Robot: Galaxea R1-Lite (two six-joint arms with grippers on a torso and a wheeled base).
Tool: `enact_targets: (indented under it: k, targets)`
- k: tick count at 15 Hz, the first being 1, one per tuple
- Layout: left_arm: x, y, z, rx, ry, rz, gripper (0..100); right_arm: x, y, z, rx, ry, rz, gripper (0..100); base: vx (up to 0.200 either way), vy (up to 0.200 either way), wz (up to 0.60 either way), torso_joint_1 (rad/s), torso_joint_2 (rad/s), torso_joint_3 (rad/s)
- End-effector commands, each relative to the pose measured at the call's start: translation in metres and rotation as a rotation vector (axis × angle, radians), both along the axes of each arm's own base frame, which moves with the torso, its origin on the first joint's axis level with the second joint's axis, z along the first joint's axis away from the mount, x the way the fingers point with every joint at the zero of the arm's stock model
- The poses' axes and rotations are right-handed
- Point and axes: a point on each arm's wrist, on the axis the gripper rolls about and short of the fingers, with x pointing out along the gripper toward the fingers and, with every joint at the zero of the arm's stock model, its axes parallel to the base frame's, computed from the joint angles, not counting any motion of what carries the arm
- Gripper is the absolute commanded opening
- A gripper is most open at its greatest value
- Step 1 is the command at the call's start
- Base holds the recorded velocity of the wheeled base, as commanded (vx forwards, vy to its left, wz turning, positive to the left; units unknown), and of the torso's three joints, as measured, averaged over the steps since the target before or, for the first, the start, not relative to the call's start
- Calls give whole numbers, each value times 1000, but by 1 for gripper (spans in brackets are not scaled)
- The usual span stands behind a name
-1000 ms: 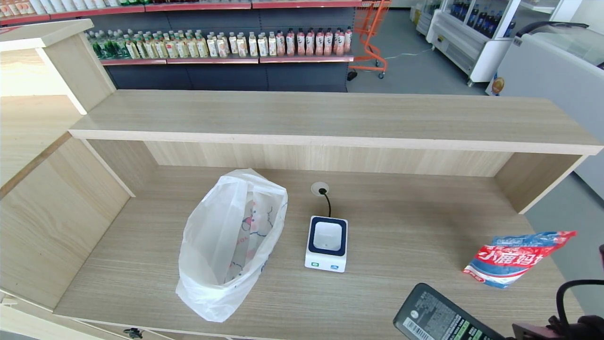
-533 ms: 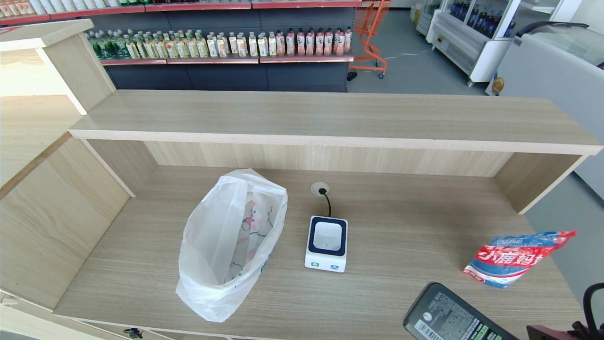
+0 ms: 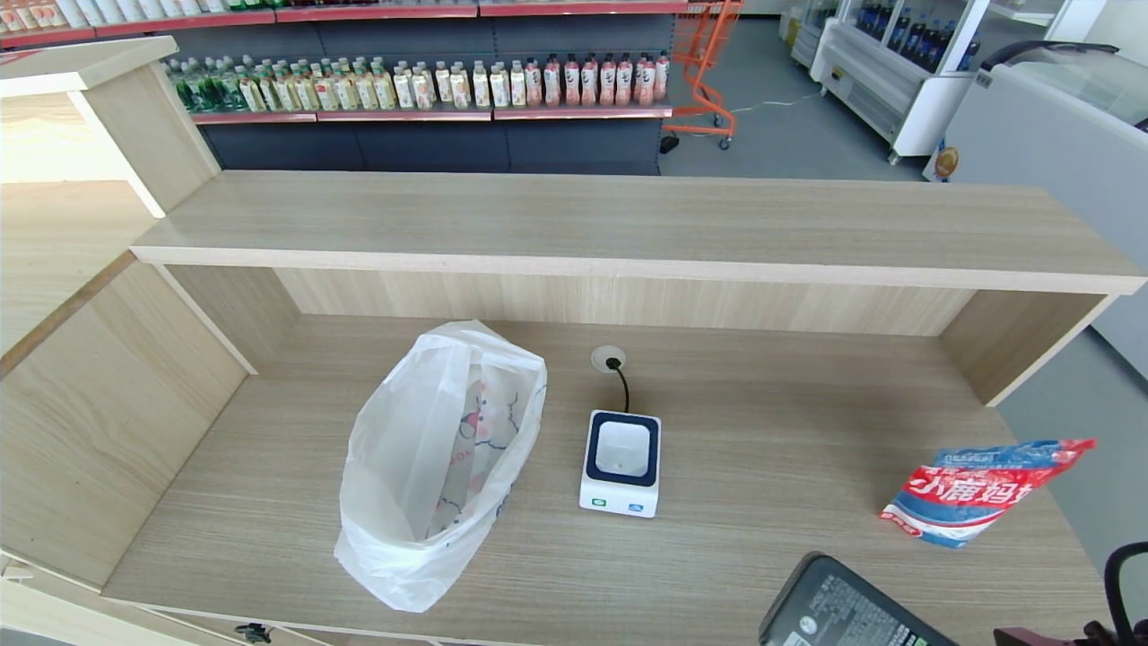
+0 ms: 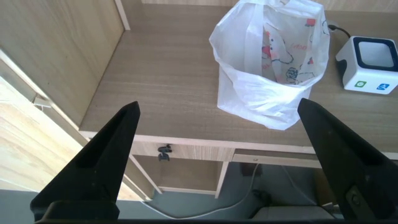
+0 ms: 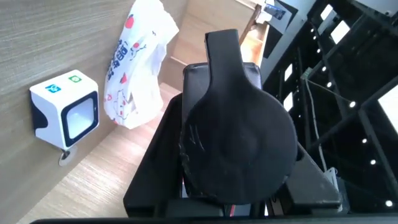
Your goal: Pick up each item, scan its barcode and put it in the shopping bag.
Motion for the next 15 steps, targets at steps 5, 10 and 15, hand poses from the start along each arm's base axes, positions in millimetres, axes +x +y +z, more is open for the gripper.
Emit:
enact_targets:
  k: [5, 10, 15]
  targets:
    - [0, 0, 0, 0, 2, 0, 100, -1, 4, -1, -3, 9, 33, 0, 0, 0, 0, 0, 0, 0]
    - [0, 0, 0, 0, 2, 0, 100, -5, 2, 3, 14, -3, 25, 0, 0, 0, 0, 0, 0, 0]
    - [0, 0, 0, 0, 2, 0, 100, 4, -2, 54, 268, 413, -255, 0, 0, 0, 0, 0, 0, 0]
